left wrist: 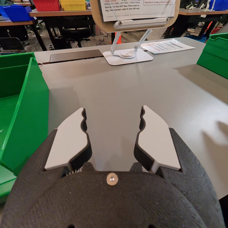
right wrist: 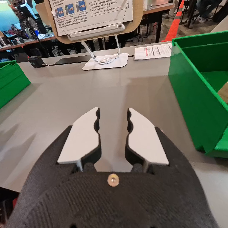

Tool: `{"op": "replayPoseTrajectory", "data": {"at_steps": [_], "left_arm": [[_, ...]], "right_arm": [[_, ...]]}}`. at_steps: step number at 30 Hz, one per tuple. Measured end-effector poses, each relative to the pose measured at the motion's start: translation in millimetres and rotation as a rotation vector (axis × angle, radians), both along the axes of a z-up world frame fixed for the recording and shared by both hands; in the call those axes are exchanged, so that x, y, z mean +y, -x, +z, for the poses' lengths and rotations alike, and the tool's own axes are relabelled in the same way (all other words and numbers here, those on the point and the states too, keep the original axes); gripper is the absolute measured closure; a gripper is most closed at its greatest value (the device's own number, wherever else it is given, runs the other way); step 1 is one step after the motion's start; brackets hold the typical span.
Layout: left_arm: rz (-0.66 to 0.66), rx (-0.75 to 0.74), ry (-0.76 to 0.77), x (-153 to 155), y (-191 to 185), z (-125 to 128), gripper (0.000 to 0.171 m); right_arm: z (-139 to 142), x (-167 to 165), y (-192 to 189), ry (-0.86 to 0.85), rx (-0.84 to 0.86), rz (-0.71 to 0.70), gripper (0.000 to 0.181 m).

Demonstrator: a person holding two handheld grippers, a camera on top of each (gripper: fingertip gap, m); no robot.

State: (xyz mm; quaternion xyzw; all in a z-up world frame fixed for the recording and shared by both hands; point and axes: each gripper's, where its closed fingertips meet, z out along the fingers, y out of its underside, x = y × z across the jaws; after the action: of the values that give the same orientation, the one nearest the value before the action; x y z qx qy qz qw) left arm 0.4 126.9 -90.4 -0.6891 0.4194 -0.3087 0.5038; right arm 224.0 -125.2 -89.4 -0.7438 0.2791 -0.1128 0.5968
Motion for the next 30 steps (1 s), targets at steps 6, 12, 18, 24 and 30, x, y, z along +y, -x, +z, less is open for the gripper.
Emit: {"op": "replayPoseTrajectory", "data": {"at_steps": [6, 12, 18, 24, 30], "left_arm": [[-0.007, 0.003, 0.004, -1.5, -1.6, -0.9, 0.086], [-0.024, 0.006, 0.033, -4.1, -5.6, -4.1, 0.084], [-0.036, 0.021, 0.04, -6.7, -9.6, -8.6, 0.084], [-0.054, 0.056, 0.039, -12.2, -19.8, -15.8, 0.084], [-0.086, 0.078, 0.018, -22.2, -25.6, -17.8, 0.086]], "right_arm": [[0.1, 0.6, 1.7, 0.019, -0.034, 0.005, 0.137], [8.8, 5.0, 1.7, 0.009, -0.149, 0.006, 0.138], [-2.8, 19.6, -8.0, 0.096, -0.207, -0.004, 0.138], [-6.4, 22.7, -11.3, 0.123, -0.208, -0.001, 0.134], [-2.2, 22.1, -9.0, 0.114, -0.173, 0.019, 0.122]]}}
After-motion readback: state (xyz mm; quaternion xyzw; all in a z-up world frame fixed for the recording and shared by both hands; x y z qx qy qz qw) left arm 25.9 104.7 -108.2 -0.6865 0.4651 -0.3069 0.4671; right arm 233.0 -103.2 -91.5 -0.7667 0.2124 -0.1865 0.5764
